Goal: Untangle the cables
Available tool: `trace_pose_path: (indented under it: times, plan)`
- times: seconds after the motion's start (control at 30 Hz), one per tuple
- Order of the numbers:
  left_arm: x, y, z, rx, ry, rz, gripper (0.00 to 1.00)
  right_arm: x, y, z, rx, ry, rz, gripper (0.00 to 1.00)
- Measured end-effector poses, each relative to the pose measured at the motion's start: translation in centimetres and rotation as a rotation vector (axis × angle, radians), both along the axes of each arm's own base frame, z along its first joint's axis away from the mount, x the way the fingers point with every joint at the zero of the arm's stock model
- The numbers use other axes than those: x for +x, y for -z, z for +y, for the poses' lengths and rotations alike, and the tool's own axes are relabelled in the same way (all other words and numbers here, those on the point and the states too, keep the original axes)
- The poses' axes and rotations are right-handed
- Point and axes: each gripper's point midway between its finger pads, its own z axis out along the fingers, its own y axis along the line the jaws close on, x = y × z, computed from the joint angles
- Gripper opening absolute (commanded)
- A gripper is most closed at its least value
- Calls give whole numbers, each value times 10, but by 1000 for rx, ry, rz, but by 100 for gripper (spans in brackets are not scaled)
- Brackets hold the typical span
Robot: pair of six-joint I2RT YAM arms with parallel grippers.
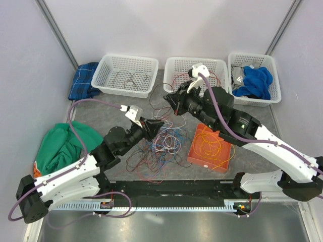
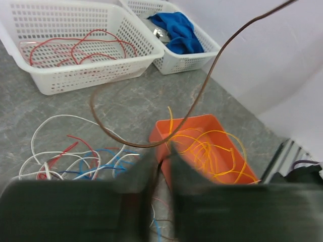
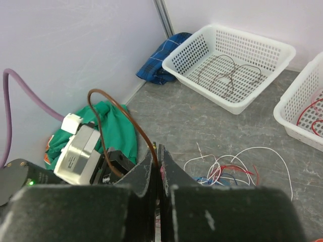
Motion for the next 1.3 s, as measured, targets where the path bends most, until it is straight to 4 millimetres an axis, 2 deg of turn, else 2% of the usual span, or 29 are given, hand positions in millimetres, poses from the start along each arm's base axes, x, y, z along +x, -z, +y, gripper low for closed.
trace_pose_path:
  times: [0.07, 0.1, 0.13, 0.2, 0.23, 0.3, 0.33, 0.5, 0.6, 0.67, 0.8, 0.97, 1.07, 1.17, 1.3]
  plan:
    - [1, -1, -1, 2, -1, 3, 2, -3, -5, -4, 11, -1, -6, 1]
    - [2, -3, 0, 0, -6, 1, 2, -4, -7, -7, 16, -1, -9, 11]
    - [2, -7, 1, -4, -11, -2, 2, -6, -10, -10, 23, 0, -13, 42]
    - [5, -18, 8, -7, -48, -1, 2, -10, -17, -17, 45, 3, -17, 61]
    - [7, -25, 12, -3, -73, 4, 2, -13, -18, -22, 50, 6, -26, 74]
    - [11, -48, 21, 2, -123, 10, 2, -17, -17, -33, 60, 17, -31, 83]
    - [14, -66, 26, 0, -150, 10, 2, -18, -14, -39, 62, 29, -32, 88]
    - [20, -187, 53, -117, -246, -78, 2, -23, 19, -77, 30, 123, -24, 90]
    - [19, -234, 66, -154, -285, -132, 2, -25, 32, -95, 22, 170, -19, 89]
    - [21, -258, 71, -164, -307, -163, 2, -26, 37, -105, 25, 194, -19, 89]
    - [33, -294, 68, -152, -345, -215, 2, -28, 44, -116, 30, 224, -16, 89]
    - [45, -323, 51, -135, -334, -249, 2, -28, 76, -111, -7, 207, 3, 89]
    - [44, -338, 46, -145, -310, -264, 2, -28, 98, -91, -12, 142, 16, 89]
    - [38, -356, 44, -170, -278, -289, 2, -27, 117, -59, -13, 52, 34, 88]
    - [31, -364, 43, -181, -245, -303, 2, -21, 135, -19, -15, -33, 54, 88]
